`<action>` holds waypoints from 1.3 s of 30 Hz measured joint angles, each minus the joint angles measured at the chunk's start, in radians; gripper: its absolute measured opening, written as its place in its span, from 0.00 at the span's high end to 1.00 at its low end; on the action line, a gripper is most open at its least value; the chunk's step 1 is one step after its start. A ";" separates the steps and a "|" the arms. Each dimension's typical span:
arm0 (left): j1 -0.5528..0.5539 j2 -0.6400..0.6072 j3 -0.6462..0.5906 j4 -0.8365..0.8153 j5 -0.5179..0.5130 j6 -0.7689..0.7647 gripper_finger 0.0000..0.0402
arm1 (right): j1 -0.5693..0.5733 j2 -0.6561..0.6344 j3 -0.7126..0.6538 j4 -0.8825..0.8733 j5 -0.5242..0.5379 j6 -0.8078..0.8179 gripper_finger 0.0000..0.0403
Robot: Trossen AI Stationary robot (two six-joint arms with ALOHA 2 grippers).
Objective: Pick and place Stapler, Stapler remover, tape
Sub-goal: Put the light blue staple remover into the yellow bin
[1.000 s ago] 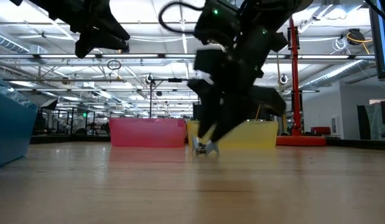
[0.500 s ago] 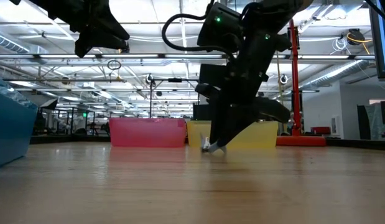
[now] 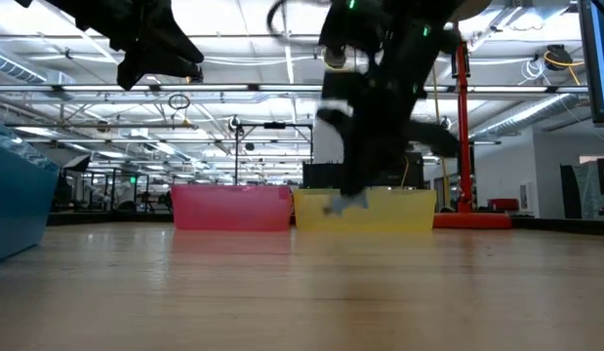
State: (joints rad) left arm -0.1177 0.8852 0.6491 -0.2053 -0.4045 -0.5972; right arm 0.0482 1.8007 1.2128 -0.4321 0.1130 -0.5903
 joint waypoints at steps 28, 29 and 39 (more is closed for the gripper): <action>0.000 0.000 0.000 0.001 -0.016 -0.010 0.68 | -0.582 -0.115 -0.030 -0.059 0.017 0.077 1.00; 0.000 0.000 0.000 0.001 -0.016 -0.010 0.68 | -0.588 -0.103 -0.030 -0.059 0.016 0.074 1.00; 0.000 0.000 0.000 0.001 -0.016 -0.010 0.68 | -0.607 -0.025 -0.030 -0.037 0.041 0.047 0.93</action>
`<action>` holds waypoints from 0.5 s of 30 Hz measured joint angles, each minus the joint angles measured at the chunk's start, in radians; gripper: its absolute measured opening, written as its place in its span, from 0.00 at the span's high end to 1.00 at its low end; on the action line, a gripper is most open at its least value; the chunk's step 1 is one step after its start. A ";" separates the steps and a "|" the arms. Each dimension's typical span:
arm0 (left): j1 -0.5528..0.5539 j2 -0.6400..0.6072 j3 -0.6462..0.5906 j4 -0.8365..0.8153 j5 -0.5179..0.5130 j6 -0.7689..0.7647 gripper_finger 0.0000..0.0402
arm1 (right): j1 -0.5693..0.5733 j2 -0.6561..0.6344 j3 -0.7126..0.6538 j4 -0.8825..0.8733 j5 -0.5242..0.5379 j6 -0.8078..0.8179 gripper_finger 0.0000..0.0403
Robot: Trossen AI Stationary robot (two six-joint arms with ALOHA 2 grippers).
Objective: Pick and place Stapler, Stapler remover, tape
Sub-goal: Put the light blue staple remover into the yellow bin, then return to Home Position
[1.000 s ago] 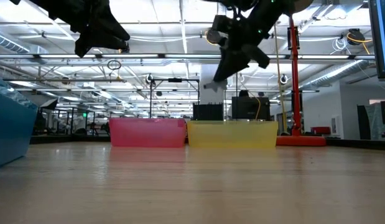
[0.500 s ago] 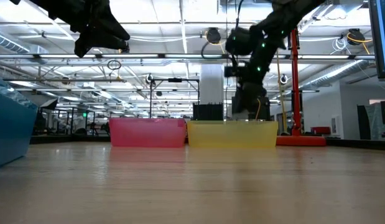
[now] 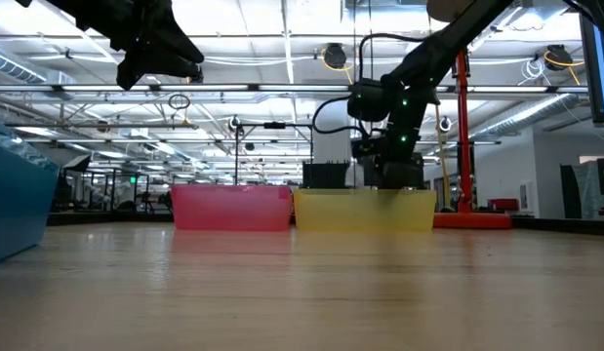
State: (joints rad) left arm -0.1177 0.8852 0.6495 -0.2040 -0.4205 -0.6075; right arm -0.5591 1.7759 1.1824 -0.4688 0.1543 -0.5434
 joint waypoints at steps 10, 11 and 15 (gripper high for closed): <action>0.000 0.000 0.000 0.000 0.001 -0.008 0.68 | 0.003 -0.016 0.000 0.017 0.002 0.005 0.78; 0.000 0.000 0.000 0.000 0.006 -0.020 0.68 | 0.006 -0.030 0.000 0.009 0.003 0.006 0.77; 0.000 0.000 0.000 -0.001 0.050 0.040 0.68 | 0.034 -0.128 0.000 -0.003 0.001 0.063 0.74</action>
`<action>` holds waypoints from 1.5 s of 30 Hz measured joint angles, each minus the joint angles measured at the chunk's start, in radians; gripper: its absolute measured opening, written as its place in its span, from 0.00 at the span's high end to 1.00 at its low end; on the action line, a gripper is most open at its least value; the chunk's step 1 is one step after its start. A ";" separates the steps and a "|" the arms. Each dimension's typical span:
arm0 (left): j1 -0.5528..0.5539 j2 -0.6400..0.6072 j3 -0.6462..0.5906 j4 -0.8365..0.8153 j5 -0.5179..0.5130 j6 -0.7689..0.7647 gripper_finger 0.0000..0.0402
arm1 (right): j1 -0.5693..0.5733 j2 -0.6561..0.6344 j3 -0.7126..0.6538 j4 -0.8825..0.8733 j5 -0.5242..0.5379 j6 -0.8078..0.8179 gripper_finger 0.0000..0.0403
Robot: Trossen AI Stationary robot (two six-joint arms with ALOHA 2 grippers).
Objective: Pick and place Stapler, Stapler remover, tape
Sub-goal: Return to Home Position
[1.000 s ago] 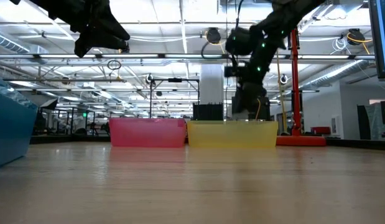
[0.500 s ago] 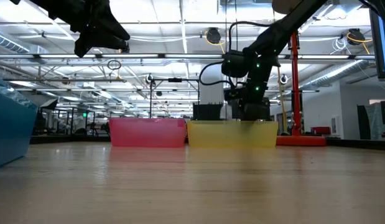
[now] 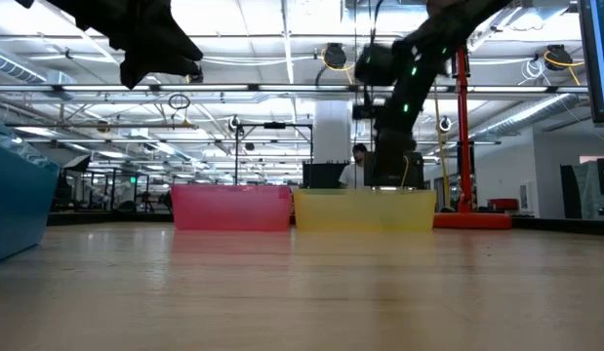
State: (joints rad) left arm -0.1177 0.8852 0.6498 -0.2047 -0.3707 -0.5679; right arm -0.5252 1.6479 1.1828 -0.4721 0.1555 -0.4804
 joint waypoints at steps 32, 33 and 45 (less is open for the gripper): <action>-0.012 -0.717 -0.519 0.172 0.278 0.256 0.68 | 0.063 -1.071 -0.658 0.170 -0.212 0.775 0.79; -0.012 -0.736 -0.530 0.172 0.283 0.252 0.68 | 0.063 -1.093 -0.679 0.185 -0.213 0.788 0.79; -0.012 -0.867 -0.601 0.172 0.347 0.279 0.68 | 0.063 -1.329 -0.828 0.291 -0.417 0.883 0.79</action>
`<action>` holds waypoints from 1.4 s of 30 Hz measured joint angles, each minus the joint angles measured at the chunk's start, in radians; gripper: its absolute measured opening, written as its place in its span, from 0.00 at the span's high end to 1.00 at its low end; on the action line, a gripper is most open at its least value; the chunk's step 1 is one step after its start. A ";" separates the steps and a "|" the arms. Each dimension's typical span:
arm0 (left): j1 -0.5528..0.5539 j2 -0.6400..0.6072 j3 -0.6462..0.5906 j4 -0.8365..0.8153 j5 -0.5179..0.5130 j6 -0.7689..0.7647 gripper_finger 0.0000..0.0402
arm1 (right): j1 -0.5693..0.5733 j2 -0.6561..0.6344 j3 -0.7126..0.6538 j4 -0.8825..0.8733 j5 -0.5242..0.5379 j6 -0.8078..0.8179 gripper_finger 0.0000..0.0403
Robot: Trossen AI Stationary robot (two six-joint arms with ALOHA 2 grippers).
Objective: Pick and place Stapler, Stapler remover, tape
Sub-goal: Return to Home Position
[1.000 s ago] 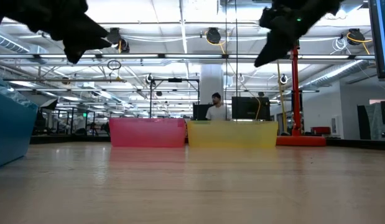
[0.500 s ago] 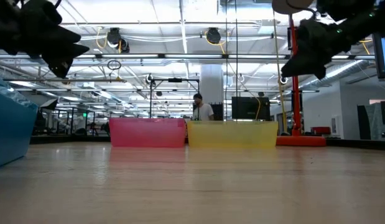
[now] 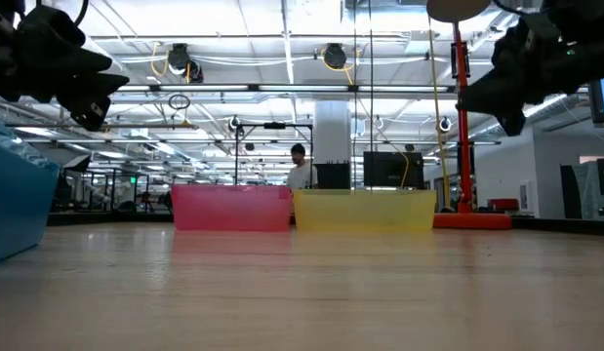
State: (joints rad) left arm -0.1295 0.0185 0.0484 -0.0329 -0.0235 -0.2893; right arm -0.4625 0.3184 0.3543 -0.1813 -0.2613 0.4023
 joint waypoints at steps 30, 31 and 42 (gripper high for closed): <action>0.000 -0.014 -0.013 -0.002 0.060 0.041 0.68 | -0.006 -0.318 -0.226 0.146 0.013 0.119 0.79; 0.000 -0.014 -0.014 -0.002 0.069 0.043 0.68 | -0.008 -0.317 -0.211 0.109 -0.004 0.122 0.79; 0.000 -0.013 -0.014 0.003 0.102 0.085 0.68 | -0.009 -0.315 -0.189 -0.050 0.158 0.043 0.79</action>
State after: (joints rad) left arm -0.1298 0.0056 0.0345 -0.0296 0.0784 -0.2042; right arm -0.4713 0.0036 0.1648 -0.2316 -0.1030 0.4450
